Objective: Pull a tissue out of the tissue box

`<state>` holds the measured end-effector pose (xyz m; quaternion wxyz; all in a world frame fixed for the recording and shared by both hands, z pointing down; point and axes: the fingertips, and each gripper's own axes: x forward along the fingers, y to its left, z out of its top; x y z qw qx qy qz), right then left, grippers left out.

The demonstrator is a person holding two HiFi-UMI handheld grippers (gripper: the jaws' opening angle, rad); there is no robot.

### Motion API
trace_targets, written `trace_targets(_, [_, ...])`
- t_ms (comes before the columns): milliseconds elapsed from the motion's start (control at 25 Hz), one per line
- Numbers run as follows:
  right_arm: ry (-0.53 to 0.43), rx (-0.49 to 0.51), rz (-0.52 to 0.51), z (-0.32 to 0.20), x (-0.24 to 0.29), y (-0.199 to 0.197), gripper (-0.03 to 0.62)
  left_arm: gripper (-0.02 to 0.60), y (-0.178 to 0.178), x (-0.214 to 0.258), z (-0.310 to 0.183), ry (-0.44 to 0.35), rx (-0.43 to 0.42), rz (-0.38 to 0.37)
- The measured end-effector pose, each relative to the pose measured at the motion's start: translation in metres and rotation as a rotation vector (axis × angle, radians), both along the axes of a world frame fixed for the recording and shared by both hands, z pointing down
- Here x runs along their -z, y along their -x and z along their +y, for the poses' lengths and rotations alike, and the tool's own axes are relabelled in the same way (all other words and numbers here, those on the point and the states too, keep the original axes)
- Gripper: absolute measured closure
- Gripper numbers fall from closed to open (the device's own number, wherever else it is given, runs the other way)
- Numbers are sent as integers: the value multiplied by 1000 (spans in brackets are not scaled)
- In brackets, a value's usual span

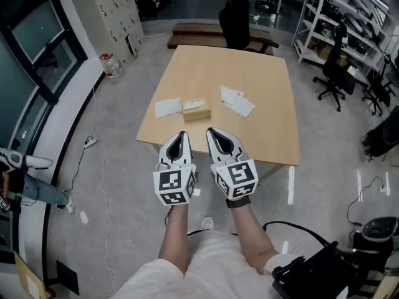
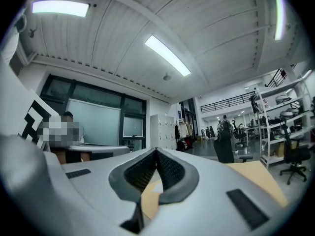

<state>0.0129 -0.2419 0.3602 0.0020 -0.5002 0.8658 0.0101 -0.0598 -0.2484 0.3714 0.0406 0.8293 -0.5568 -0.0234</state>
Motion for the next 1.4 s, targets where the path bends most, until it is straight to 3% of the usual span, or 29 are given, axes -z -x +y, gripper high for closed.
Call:
trace_targets(240, [3,26,22,-41,-5,27,591,580,13,-8,-48,11,-23,35])
trace_targets(480, [-15,-26,105,-79,-13,16,591,580,3,-16,-84,15,-47,10])
trace_targets(680, [-3,-5,61,-125,-20,9,591,580,0,-24,-128,22,-33,15])
trace_targets(1000, [-35,31,34,-220,7,-3,591,580,-6,2,-215,-15,12,8])
trace_targets(1400, [-4,110,46,-323,-1,-9,591,580,-16,-4,-311,8,47,-22])
